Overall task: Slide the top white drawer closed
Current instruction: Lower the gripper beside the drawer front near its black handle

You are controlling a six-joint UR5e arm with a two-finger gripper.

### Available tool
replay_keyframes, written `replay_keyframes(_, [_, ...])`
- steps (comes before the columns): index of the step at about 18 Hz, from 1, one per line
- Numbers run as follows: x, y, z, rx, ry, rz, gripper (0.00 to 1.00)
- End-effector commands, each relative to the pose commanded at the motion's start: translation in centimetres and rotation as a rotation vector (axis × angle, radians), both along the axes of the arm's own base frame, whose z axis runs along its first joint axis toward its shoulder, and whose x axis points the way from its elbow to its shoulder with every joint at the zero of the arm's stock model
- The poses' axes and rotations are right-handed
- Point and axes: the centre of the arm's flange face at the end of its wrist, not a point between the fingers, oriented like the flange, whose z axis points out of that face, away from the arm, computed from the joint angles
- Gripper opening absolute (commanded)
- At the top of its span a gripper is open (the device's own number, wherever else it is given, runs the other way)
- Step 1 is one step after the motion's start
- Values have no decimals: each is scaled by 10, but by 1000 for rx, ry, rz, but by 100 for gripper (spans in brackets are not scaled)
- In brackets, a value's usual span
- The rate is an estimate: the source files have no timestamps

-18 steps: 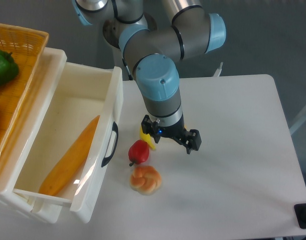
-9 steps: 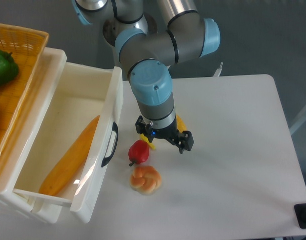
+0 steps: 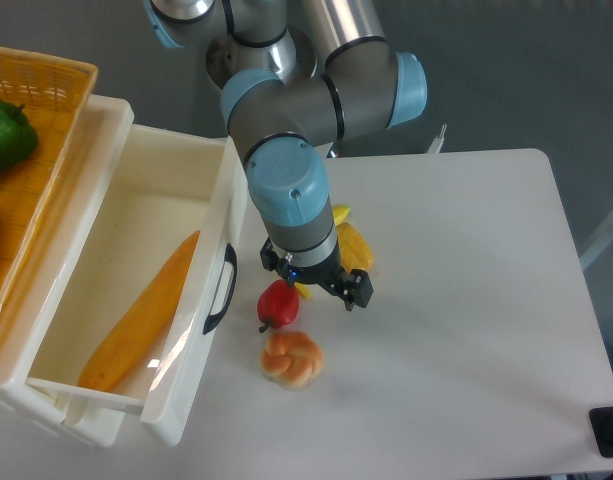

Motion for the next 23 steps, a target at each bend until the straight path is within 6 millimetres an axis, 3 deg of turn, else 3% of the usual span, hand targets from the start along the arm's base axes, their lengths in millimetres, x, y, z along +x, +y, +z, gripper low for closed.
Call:
replay_keyframes(14, [1, 12, -28, 91, -146, 220, 100])
replay_keyframes(23, [3, 14, -21, 118, -165, 218, 100])
